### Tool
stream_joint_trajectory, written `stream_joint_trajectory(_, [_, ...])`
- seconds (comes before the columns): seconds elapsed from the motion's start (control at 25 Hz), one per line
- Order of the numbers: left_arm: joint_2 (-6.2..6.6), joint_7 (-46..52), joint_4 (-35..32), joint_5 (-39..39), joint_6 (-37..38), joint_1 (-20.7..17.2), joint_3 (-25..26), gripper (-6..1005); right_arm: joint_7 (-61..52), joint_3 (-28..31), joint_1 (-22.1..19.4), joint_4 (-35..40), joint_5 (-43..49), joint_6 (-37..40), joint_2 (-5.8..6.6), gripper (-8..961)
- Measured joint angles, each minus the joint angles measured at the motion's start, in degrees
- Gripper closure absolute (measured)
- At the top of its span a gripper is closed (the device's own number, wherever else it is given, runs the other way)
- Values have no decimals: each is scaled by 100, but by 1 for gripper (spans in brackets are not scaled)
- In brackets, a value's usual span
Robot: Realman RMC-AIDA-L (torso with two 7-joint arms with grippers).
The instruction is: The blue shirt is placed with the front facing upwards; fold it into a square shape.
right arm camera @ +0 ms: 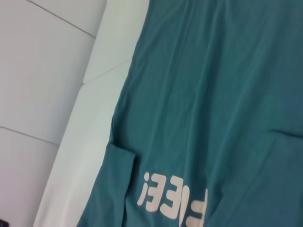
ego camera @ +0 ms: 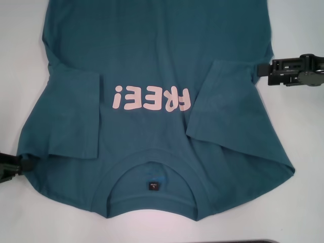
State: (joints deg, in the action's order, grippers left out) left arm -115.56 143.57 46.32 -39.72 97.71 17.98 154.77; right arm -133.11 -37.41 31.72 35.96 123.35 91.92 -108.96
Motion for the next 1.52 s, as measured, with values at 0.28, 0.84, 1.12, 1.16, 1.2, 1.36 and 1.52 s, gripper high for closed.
stream_joint_trajectory(0.28, [28,-35,0,-49,142,39,9,921,11,-31,-1,117,633,774,293,162])
stream_joint_trajectory(0.84, [26,-55,4,-50,152,178,17,965,162,-33,-162,178,2000,1680,355,226])
stream_joint_trajectory(1.12, [33,-57,8,-54,138,210,54,966,158,2,-156,168,2119,1562,323,299])
stream_joint_trajectory(1.16, [33,-57,9,-54,137,211,54,966,149,-10,-157,152,2142,1525,315,309])
stream_joint_trajectory(1.2, [34,-57,9,-54,136,210,55,966,142,-13,-156,137,2192,1470,301,311])
stream_joint_trajectory(1.36, [40,-56,9,-54,129,210,62,966,104,-6,-157,126,2419,1300,179,320])
stream_joint_trajectory(1.52, [42,-53,9,-54,125,217,63,966,87,19,-157,129,2486,1167,83,320])
